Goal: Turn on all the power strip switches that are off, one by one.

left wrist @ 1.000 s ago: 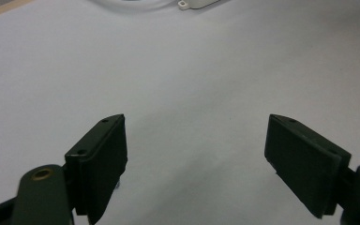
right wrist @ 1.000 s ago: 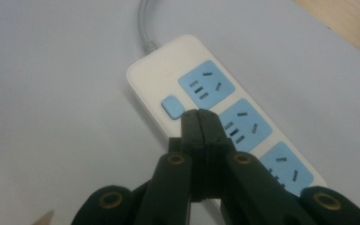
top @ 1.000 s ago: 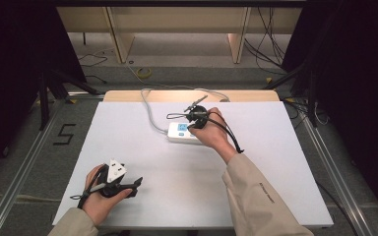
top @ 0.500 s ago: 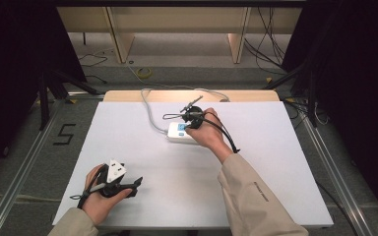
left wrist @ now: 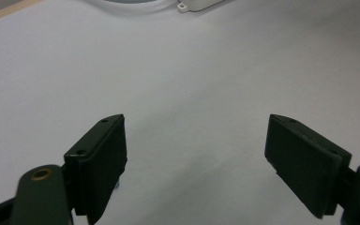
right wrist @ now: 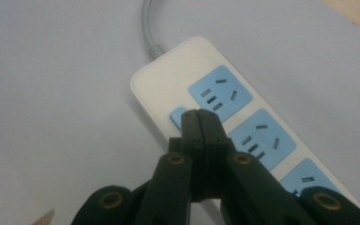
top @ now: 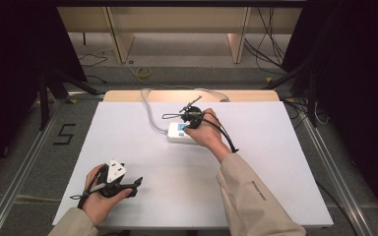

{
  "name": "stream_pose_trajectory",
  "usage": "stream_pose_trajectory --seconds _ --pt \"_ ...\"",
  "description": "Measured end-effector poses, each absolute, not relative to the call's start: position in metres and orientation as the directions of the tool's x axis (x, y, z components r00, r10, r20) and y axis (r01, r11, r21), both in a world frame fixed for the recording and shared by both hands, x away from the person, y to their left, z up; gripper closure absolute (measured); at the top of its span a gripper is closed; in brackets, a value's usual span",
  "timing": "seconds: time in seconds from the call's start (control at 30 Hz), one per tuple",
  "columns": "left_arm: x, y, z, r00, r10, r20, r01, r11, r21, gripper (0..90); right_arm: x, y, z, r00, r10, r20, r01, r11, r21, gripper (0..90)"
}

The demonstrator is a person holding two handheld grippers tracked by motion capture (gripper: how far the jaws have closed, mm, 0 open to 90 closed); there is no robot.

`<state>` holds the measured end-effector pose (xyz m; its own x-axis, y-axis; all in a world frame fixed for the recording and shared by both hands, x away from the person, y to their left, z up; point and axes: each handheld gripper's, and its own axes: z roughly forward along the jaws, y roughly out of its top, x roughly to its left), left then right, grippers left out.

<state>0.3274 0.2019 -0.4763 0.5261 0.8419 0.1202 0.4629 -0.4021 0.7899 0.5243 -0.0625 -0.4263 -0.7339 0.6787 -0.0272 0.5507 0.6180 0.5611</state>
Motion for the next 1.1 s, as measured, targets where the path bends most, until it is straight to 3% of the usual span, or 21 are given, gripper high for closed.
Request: stream_pose_trajectory --seconds 1.1 --pt "0.327 0.201 -0.476 0.529 0.839 0.124 0.461 -0.408 0.788 21.3 0.531 -0.047 -0.434 -0.732 0.681 -0.023 0.558 0.618 0.553 90.0"
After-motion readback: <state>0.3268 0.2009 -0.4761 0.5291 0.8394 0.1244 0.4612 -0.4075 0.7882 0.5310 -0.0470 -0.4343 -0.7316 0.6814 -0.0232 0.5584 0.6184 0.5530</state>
